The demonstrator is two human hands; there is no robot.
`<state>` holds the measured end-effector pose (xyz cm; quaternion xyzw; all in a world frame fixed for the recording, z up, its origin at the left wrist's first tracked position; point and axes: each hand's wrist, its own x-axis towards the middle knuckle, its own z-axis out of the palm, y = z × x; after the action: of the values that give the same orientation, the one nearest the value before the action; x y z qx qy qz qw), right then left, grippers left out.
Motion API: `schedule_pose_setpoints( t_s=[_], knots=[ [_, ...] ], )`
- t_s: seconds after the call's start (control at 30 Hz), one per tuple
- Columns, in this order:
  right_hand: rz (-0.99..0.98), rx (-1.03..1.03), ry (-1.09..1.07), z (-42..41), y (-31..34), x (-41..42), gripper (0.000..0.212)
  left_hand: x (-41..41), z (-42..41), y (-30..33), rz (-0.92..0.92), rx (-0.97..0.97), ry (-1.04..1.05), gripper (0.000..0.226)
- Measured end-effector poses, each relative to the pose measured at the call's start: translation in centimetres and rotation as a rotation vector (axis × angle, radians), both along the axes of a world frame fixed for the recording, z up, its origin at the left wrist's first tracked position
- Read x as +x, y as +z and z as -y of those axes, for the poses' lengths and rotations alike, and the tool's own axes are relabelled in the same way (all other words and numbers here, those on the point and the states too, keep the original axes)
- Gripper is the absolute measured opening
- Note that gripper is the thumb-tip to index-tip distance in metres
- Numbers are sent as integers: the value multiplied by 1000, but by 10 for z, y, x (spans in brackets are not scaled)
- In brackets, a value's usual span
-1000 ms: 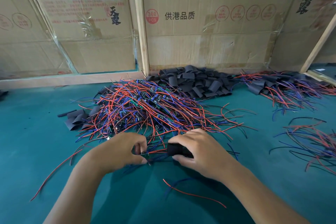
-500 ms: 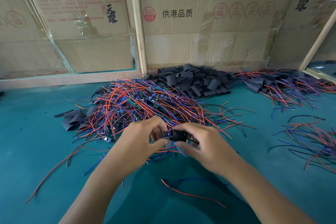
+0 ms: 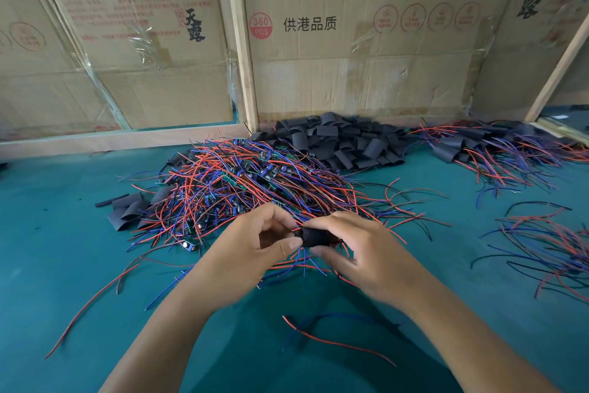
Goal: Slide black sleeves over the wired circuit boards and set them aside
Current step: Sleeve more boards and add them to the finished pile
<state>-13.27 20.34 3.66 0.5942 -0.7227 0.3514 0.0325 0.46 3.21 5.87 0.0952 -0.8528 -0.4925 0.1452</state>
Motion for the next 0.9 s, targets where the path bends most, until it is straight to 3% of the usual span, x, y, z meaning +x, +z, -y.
schedule_pose_setpoints(
  t_s=[0.9],
  knots=[
    [-17,-96,-31,-1,7,7,36,-2,-1,0,-131,254,52,3]
  ],
)
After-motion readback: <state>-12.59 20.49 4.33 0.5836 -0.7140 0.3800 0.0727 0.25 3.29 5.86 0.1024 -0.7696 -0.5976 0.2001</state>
